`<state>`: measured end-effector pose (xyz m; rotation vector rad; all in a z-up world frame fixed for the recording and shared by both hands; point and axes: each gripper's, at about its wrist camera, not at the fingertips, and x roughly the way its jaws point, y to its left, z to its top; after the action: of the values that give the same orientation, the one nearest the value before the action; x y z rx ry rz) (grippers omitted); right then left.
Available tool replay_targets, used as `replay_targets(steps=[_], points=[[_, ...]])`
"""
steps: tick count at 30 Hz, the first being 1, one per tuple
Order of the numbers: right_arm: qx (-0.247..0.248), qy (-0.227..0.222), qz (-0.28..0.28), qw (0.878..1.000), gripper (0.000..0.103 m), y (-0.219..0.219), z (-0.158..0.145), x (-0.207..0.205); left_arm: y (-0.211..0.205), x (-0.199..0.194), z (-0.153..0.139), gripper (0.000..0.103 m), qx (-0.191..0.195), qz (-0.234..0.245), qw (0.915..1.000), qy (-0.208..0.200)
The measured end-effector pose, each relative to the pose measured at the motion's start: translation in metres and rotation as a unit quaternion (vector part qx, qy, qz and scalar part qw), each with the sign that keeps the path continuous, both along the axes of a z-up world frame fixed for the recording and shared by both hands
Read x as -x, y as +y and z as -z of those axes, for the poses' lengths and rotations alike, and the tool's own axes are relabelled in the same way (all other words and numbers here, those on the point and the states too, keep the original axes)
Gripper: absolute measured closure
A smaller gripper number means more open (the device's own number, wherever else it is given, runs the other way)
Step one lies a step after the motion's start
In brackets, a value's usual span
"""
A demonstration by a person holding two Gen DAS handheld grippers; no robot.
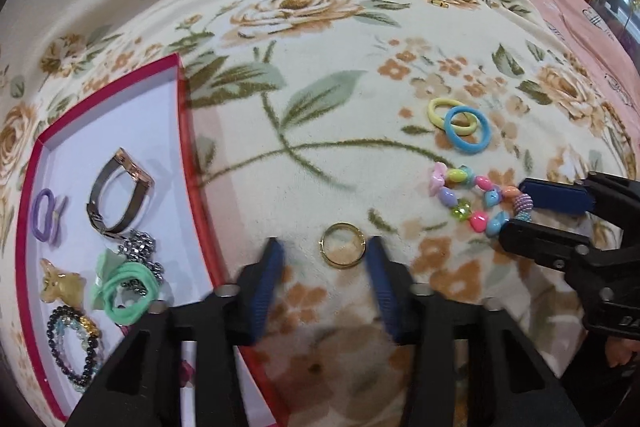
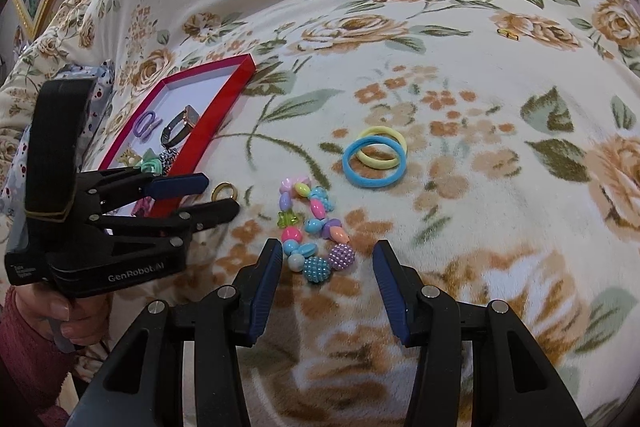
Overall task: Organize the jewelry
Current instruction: 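Grasp the gold ring with the left tool while the right tool grasps the colourful bead bracelet, then lower the gold ring into the box with the left tool while the right tool releases the bracelet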
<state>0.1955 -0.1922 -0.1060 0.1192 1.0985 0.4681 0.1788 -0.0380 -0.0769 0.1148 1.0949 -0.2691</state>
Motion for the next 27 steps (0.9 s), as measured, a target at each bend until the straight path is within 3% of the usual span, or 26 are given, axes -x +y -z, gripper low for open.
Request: replay_targets(steps=[1,4,5,6,8,27], points=[[0.006,-0.003,-0.003,1.000,0.054,0.002,0.001,0.000,0.001,-0.001,0.000,0.080,0.009,0.000,1.0000,0.001],[0.025,-0.014,-0.013,1.000,0.058,0.008,0.004,0.000,0.004,0.002,-0.003,0.081,0.013,0.000,0.9999,-0.008],[0.032,-0.019,-0.014,0.999,0.062,0.010,0.004,0.001,0.006,0.004,-0.004,0.081,0.016,0.001,0.9998,-0.011],[0.040,-0.023,-0.013,0.999,0.075,0.010,0.004,0.001,0.007,0.005,-0.006,0.081,0.019,0.001,0.9997,-0.013],[0.040,-0.023,-0.011,0.999,0.079,0.008,0.003,0.001,0.010,0.010,-0.010,0.081,0.027,0.000,0.9995,-0.018],[-0.029,-0.069,-0.020,0.997,0.080,0.027,-0.050,0.012,0.087,0.076,-0.068,0.081,0.086,-0.083,0.9902,-0.072]])
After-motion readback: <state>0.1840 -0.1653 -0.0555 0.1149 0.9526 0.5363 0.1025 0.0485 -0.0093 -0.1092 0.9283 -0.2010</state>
